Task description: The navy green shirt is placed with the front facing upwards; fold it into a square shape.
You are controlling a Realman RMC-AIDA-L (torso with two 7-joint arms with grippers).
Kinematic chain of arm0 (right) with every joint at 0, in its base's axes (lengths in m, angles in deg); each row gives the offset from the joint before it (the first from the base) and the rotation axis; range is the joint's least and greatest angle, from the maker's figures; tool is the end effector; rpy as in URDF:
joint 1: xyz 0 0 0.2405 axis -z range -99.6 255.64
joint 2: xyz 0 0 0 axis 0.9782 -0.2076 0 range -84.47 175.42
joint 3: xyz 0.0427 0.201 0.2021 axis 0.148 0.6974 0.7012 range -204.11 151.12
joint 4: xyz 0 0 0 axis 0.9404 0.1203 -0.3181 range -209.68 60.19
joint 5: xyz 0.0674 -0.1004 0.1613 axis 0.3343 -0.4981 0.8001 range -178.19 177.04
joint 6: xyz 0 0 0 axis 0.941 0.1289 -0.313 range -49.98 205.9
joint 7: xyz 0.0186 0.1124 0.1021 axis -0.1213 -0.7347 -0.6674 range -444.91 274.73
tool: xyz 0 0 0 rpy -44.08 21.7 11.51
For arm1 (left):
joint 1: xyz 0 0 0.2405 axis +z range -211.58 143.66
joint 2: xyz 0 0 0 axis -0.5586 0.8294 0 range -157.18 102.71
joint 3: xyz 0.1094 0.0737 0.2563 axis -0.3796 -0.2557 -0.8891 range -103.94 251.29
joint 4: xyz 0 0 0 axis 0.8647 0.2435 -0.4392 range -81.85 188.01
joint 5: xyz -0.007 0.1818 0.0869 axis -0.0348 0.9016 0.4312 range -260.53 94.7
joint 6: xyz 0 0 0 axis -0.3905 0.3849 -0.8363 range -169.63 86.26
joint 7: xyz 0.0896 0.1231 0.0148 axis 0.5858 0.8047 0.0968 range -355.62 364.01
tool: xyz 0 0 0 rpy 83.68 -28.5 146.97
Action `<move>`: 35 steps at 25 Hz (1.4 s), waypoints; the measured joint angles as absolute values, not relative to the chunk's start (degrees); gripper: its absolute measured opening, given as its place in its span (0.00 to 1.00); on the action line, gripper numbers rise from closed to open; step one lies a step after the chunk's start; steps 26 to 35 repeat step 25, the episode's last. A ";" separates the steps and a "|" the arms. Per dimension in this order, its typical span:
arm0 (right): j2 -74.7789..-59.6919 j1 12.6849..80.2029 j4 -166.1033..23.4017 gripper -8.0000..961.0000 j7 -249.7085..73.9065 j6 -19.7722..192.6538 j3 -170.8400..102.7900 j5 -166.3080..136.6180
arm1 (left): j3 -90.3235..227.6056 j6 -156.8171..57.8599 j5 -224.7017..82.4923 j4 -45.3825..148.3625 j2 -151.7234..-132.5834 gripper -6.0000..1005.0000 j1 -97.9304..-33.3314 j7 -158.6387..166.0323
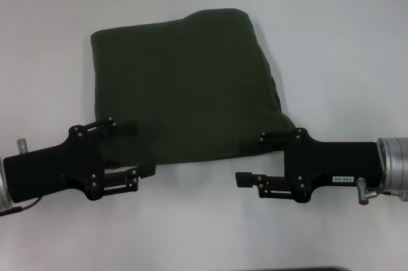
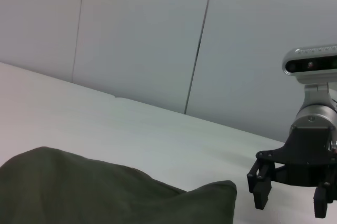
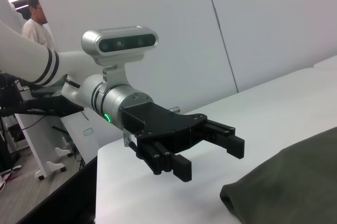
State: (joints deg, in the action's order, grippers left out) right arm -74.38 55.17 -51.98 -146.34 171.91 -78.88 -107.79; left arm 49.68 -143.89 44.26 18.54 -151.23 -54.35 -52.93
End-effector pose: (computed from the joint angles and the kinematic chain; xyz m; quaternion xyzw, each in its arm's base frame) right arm 0.2967 0.2493 -0.0824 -0.9401 0.1878 0.2833 0.0252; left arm -0.3161 0.2430 -0.0511 -0.9369 -0.1675 -0.2840 0.1161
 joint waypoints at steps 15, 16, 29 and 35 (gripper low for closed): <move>-74.38 55.08 -51.98 0.65 -146.34 171.91 -78.88 -107.80 | 49.68 -143.89 44.26 18.54 -151.23 0.82 -54.35 -53.02; -74.38 55.08 -51.98 0.65 -146.34 171.91 -78.88 -107.80 | 49.68 -143.89 44.26 18.54 -151.23 0.82 -54.35 -53.01; -74.38 55.00 -51.98 0.65 -146.39 171.90 -78.88 -107.81 | 49.68 -143.93 44.26 18.54 -151.23 0.82 -54.35 -52.88; -74.38 55.00 -51.98 0.65 -146.39 171.90 -78.88 -107.81 | 49.68 -143.93 44.26 18.54 -151.23 0.82 -54.35 -52.88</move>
